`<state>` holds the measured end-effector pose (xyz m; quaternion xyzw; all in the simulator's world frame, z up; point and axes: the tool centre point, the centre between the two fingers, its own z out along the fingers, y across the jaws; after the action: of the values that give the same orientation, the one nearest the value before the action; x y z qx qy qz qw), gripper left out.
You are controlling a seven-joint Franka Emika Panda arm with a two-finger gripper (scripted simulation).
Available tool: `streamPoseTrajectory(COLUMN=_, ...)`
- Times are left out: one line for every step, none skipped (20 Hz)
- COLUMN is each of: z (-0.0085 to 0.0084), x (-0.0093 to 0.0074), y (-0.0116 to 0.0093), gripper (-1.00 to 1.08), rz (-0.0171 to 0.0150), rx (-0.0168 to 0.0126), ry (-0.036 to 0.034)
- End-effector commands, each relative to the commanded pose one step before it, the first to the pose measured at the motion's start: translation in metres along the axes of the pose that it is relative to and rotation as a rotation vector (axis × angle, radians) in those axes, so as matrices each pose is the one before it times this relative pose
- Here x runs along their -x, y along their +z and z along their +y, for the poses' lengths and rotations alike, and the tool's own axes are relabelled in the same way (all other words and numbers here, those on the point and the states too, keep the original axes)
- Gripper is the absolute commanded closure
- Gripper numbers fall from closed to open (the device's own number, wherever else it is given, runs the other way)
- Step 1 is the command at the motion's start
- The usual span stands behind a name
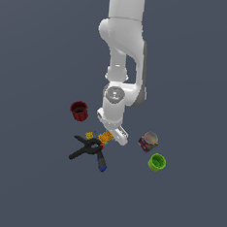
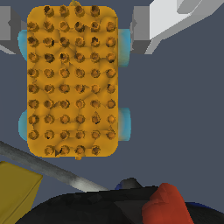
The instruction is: Pick up a designated object from a clutter of objects.
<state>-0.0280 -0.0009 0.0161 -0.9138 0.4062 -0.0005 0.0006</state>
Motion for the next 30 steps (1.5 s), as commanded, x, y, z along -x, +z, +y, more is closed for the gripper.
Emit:
streamPoseTrajectory(z=0.00086, x=-0.00032, y=0.00095, gripper=1.08, rz=-0.00051, rx=0.00136, ry=0.00109)
streamPoseTrajectory(z=0.0, x=0.0, y=0.0, gripper=1.08, rz=0.0, rx=0.0, ry=0.0)
streamPoseTrajectory(z=-0.00084, x=0.0003, y=-0.00086, gripper=1.08, rz=0.00055, rx=-0.00124, ry=-0.00112)
streamPoseTrajectory(z=-0.00005, x=0.00009, y=-0.00023, gripper=1.08, rz=0.0, rx=0.0, ry=0.0)
streamPoseTrajectory(z=-0.00015, x=0.00027, y=-0.00068, gripper=1.08, rz=0.0, rx=0.0, ry=0.0)
streamPoseTrajectory(z=-0.00025, x=0.00046, y=-0.00114, gripper=1.08, rz=0.0, rx=0.0, ry=0.0)
streamPoseTrajectory(z=-0.00035, x=0.00064, y=-0.00159, gripper=1.08, rz=0.0, rx=0.0, ry=0.0)
streamPoseTrajectory(z=-0.00045, x=0.00082, y=-0.00205, gripper=1.08, rz=0.0, rx=0.0, ry=0.0)
streamPoseTrajectory(z=-0.00056, x=0.001, y=-0.00251, gripper=1.08, rz=0.0, rx=0.0, ry=0.0)
streamPoseTrajectory(z=-0.00066, x=0.00119, y=-0.00297, gripper=1.08, rz=0.0, rx=0.0, ry=0.0)
streamPoseTrajectory(z=-0.00076, x=0.00137, y=-0.00343, gripper=1.08, rz=0.0, rx=0.0, ry=0.0)
streamPoseTrajectory(z=-0.00086, x=0.00155, y=-0.0039, gripper=1.08, rz=0.0, rx=0.0, ry=0.0)
streamPoseTrajectory(z=-0.00097, x=0.00174, y=-0.00438, gripper=1.08, rz=0.0, rx=0.0, ry=0.0)
streamPoseTrajectory(z=-0.00107, x=0.00193, y=-0.00486, gripper=1.08, rz=0.0, rx=0.0, ry=0.0)
streamPoseTrajectory(z=-0.00118, x=0.00211, y=-0.00535, gripper=1.08, rz=0.0, rx=0.0, ry=0.0)
streamPoseTrajectory(z=-0.00129, x=0.0023, y=-0.00585, gripper=1.08, rz=0.0, rx=0.0, ry=0.0)
streamPoseTrajectory(z=-0.0014, x=0.0025, y=-0.00636, gripper=1.08, rz=0.0, rx=0.0, ry=0.0)
streamPoseTrajectory(z=-0.00151, x=0.00269, y=-0.00687, gripper=1.08, rz=0.0, rx=0.0, ry=0.0)
streamPoseTrajectory(z=-0.00142, x=0.0026, y=-0.00723, gripper=1.08, rz=-0.0003, rx=0.00009, ry=0.00061)
streamPoseTrajectory(z=-0.00171, x=0.00303, y=-0.00783, gripper=1.08, rz=0.0, rx=0.0, ry=0.0)
streamPoseTrajectory(z=-0.00181, x=0.00319, y=-0.00828, gripper=1.08, rz=0.0, rx=0.0, ry=0.0)
streamPoseTrajectory(z=-0.00189, x=0.00333, y=-0.0087, gripper=1.08, rz=0.0, rx=0.0, ry=0.0)
streamPoseTrajectory(z=-0.00196, x=0.00342, y=-0.00907, gripper=1.08, rz=0.00046, rx=0.00047, ry=0.00022)
streamPoseTrajectory(z=-0.00206, x=0.00359, y=-0.00951, gripper=1.08, rz=0.0, rx=0.0, ry=0.0)
streamPoseTrajectory(z=-0.00214, x=0.00371, y=-0.00988, gripper=1.08, rz=0.00035, rx=0.00031, ry=0.00013)
streamPoseTrajectory(z=-0.00222, x=0.00384, y=-0.01028, gripper=1.08, rz=0.0, rx=0.0, ry=0.0)
streamPoseTrajectory(z=-0.00231, x=0.00395, y=-0.01059, gripper=1.08, rz=0.00052, rx=0.00042, ry=0.00016)
streamPoseTrajectory(z=-0.00229, x=0.00391, y=-0.01055, gripper=1.08, rz=0.0, rx=0.0, ry=0.0)
streamPoseTrajectory(z=-0.00229, x=0.00387, y=-0.0104, gripper=1.08, rz=0.00054, rx=0.00041, ry=0.00014)
streamPoseTrajectory(z=-0.00225, x=0.00379, y=-0.0103, gripper=1.08, rz=0.0, rx=0.0, ry=0.0)
